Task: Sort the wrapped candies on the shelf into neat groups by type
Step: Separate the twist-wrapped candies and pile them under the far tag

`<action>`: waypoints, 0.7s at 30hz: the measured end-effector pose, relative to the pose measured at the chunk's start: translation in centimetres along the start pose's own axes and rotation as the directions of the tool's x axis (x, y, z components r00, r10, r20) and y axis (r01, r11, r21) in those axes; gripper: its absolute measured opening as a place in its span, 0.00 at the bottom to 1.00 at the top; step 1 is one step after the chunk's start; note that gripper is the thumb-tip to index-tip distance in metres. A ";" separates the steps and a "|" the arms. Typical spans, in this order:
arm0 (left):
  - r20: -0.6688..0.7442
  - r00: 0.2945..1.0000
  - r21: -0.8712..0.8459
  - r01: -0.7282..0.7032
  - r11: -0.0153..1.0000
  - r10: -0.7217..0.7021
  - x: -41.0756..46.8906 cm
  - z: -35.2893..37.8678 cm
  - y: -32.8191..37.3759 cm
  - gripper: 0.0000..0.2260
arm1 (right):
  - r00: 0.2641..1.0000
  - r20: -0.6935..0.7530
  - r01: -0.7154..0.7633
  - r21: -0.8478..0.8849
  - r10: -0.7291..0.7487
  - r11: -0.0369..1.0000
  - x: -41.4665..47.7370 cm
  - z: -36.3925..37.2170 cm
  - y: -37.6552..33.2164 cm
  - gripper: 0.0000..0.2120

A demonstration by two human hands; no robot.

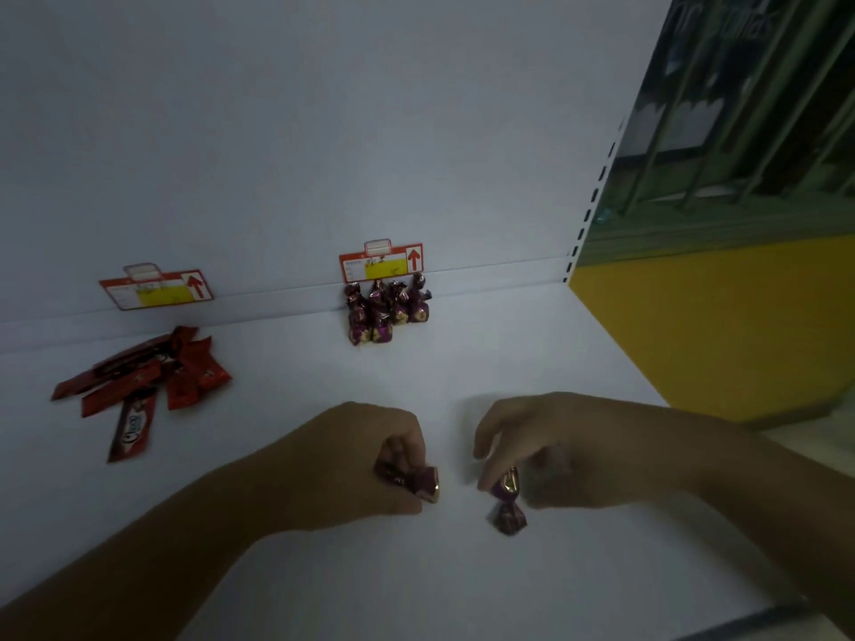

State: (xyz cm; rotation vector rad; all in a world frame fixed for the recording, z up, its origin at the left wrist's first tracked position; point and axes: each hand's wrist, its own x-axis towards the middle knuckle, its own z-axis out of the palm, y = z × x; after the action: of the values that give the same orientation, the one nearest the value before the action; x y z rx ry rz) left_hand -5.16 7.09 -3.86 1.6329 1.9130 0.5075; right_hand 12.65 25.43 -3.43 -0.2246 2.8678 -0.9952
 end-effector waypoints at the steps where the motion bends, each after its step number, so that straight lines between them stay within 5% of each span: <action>1: -0.015 1.000 -0.026 0.001 1.000 -0.002 0.0 -0.1 0.1 0.09 | 1.000 -0.024 0.012 -0.011 -0.012 1.000 0.2 0.2 0.1 0.17; 5: -0.136 0.991 -0.088 0.001 0.996 -0.013 0.5 -0.7 -0.2 0.08 | 0.962 -0.266 -0.030 0.107 0.058 0.994 1.7 -0.2 0.8 0.09; 9: -0.292 0.949 -0.111 0.091 0.990 -0.120 1.6 -1.8 -1.7 0.09 | 0.796 -0.512 -0.244 0.216 0.323 0.945 5.4 -1.0 2.2 0.06; 12: -0.410 0.895 -0.089 0.149 0.985 -0.173 2.9 -2.5 -2.8 0.11 | 0.723 -0.555 -0.356 0.213 0.412 0.910 9.1 -1.0 2.8 0.03; 21: -0.567 0.788 -0.183 0.162 0.970 -0.239 5.6 -1.9 -3.7 0.06 | 0.680 -0.609 -0.451 0.093 0.409 0.888 13.1 -0.2 4.8 0.05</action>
State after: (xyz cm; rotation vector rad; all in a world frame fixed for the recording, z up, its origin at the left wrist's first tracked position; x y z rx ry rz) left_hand -9.78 12.04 -5.66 1.2481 2.4003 1.1222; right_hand -0.74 27.05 -6.83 0.9218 3.2404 -1.0060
